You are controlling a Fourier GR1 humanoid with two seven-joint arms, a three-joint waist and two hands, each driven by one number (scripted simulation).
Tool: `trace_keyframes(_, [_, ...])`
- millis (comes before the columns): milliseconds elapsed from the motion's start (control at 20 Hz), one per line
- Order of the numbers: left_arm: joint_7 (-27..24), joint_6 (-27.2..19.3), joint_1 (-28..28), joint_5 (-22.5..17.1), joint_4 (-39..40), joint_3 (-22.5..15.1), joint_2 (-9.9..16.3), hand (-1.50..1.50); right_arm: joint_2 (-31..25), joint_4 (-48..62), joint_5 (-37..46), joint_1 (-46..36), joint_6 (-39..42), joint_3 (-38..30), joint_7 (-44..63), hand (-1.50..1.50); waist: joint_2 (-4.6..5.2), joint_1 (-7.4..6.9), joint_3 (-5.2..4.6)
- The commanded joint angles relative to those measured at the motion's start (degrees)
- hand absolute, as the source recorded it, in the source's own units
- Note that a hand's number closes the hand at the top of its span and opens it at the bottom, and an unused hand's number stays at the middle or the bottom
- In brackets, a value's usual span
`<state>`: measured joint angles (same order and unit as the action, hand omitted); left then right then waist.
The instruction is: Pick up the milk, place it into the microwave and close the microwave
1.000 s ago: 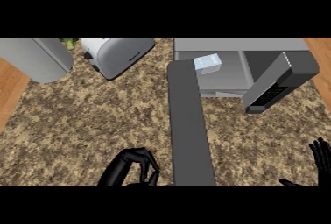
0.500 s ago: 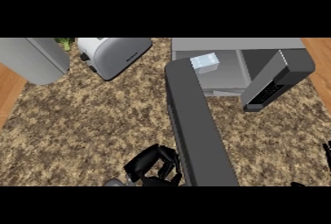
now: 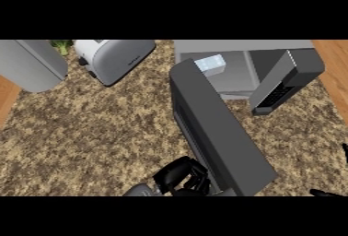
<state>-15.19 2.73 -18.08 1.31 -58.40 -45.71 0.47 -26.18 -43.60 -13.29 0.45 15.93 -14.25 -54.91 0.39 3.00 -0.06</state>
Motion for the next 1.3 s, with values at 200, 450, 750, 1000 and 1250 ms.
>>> trace_keyframes(200, [-2.78, -10.26, -6.4, -12.5, 0.48, -10.81, -0.41, 1.5, 0.55, -5.93, -1.34, -1.15, 6.36, 3.07, -2.28, -1.5, 0.45, 2.37, -0.14])
trace_keyframes(450, [-1.25, -16.87, -9.64, -17.61, -0.11, -12.31, -0.37, -1.5, 0.67, -10.17, -2.38, 0.06, 7.42, 5.27, -0.66, -1.5, 0.73, 5.17, -0.21])
trace_keyframes(750, [0.06, -22.36, -15.74, -21.75, -0.14, -13.88, -0.4, 1.5, -0.99, -13.51, -4.17, -2.61, 6.83, 5.98, 3.74, -1.5, 1.14, 7.75, -0.22])
trace_keyframes(1000, [-3.09, -25.37, -22.07, -23.71, 1.34, -11.49, -0.44, 1.5, -1.68, -16.26, -5.2, -4.18, 7.73, 7.59, 6.28, -1.5, 1.74, 9.72, -0.26])
trace_keyframes(1250, [-2.35, -27.74, -27.29, -27.23, 3.06, -9.77, -0.45, 1.5, -1.99, -18.72, -4.77, -4.31, 7.41, 9.6, 7.7, -1.5, 2.41, 12.87, -0.15])
